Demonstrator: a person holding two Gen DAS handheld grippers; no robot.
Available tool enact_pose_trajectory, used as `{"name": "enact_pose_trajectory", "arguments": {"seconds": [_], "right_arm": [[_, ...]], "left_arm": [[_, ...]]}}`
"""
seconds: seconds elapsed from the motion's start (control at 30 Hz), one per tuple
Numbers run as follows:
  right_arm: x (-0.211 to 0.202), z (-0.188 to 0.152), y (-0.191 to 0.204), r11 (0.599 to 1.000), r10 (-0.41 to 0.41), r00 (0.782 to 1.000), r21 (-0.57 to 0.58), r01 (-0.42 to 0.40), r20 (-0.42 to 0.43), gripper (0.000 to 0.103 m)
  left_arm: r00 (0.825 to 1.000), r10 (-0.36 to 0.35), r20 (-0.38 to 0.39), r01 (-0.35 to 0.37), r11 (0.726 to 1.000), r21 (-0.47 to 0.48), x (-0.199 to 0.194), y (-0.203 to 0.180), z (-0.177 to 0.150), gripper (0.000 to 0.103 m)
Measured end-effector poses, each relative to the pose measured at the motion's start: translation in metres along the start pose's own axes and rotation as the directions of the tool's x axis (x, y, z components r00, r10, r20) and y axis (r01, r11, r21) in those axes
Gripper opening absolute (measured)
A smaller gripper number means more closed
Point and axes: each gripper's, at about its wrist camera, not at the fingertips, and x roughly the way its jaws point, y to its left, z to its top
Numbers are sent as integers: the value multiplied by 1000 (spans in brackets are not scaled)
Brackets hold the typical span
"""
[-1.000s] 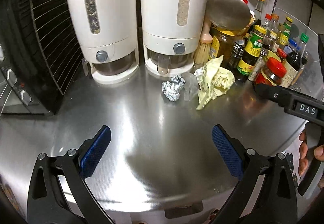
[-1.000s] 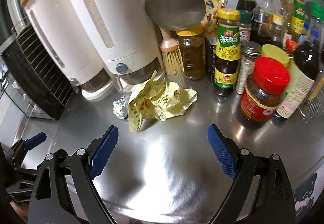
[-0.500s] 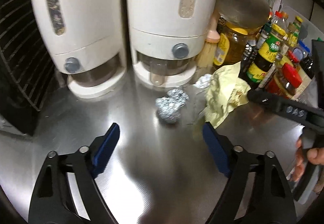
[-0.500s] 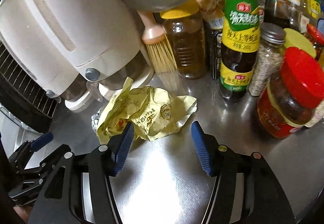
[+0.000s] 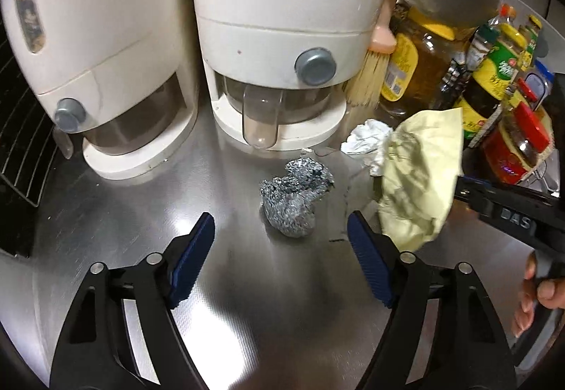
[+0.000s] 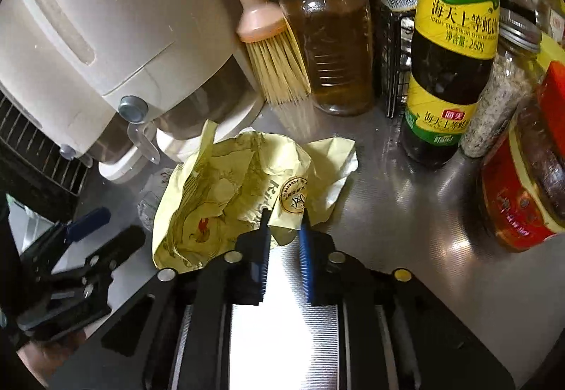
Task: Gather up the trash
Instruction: 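Grasp the crumpled yellow paper with the right tool while the left tool grasps the foil ball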
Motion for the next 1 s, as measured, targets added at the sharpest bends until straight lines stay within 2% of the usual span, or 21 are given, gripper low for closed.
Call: {"name": "enact_pose_trajectory", "arguments": {"seconds": [0.37, 0.43, 0.47, 0.5, 0.8, 1.0], "right_arm": [[-30, -14, -10, 999, -27, 998, -29, 29, 50, 13], [-35, -17, -13, 999, -27, 998, -24, 28, 53, 12], [-37, -19, -14, 999, -26, 998, -20, 27, 55, 12], [-39, -21, -15, 999, -26, 998, -17, 27, 55, 12], [-56, -40, -14, 1000, -3, 998, -12, 3, 64, 12], [-76, -59, -7, 1000, 9, 997, -25, -7, 81, 12]], "left_arm": [[998, 11, -63, -12, 1000, -8, 32, 8, 11, 61], [997, -4, -77, 3, 1000, -14, 37, 8, 10, 48], [997, -2, -74, 1, 1000, -11, 36, 8, 10, 35], [997, -2, -73, 1, 1000, -7, 34, 5, 9, 29], [998, -1, -55, 0, 1000, -18, -15, 8, -12, 29], [1000, 18, -20, -18, 1000, 20, -57, -5, -30, 29]]}}
